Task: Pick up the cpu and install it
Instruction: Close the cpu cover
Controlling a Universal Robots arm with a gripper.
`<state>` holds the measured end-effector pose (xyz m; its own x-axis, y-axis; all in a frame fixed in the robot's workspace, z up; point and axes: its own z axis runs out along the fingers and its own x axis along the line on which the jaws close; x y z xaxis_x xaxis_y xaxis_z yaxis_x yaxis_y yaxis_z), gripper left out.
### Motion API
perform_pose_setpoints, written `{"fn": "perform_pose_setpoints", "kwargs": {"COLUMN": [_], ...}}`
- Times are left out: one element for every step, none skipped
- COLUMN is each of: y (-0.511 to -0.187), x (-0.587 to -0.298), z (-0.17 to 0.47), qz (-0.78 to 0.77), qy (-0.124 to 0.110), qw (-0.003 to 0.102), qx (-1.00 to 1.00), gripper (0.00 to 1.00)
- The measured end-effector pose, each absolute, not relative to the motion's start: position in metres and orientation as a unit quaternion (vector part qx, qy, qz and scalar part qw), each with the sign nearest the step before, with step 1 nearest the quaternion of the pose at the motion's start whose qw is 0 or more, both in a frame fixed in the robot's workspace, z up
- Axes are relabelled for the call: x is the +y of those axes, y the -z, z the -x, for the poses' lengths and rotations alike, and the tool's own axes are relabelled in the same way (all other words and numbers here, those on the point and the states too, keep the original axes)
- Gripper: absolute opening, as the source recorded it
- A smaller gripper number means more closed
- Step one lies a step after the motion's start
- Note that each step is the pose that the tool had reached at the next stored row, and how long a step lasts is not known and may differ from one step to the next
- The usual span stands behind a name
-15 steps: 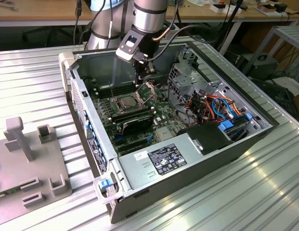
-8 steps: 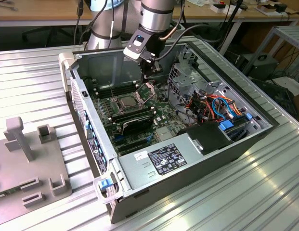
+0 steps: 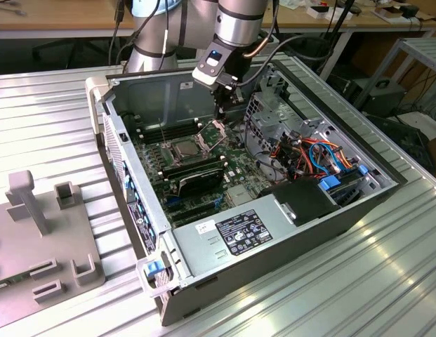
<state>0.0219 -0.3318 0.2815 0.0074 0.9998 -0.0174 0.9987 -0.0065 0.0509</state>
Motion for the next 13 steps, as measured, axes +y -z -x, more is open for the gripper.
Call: {"fn": "perform_pose_setpoints", "kwargs": {"y": [-0.282,-0.282,-0.282,-0.282,-0.282,-0.282,-0.282,-0.282,-0.282,-0.282,-0.282,-0.282,-0.282], "x": [-0.332,-0.332,-0.332,-0.332,-0.332,-0.332,-0.332,-0.332,-0.332,-0.332,-0.332,-0.332,-0.332], "z": [-0.026,-0.028,-0.031,-0.034,-0.036,-0.038,-0.041,-0.044,-0.047,-0.049,-0.051,-0.053,-0.053], "qz": [-0.709,-0.709,-0.709,-0.709,-0.709,-0.709,-0.709,-0.709,-0.709,-0.709,-0.709,-0.709,-0.709], "qy": [-0.012,-0.012,-0.012,-0.012,-0.012,-0.012,-0.012,-0.012,-0.012,-0.012,-0.012,-0.012,-0.012], "qw": [0.024,0.024,0.024,0.024,0.024,0.024,0.024,0.024,0.024,0.024,0.024,0.024,0.024], "qx": [0.704,0.704,0.704,0.704,0.704,0.704,0.704,0.704,0.704,0.704,0.704,0.704,0.704], "gripper": [0.11,0.11,0.11,0.11,0.11,0.11,0.11,0.11,0.11,0.11,0.11,0.11,0.11]}}
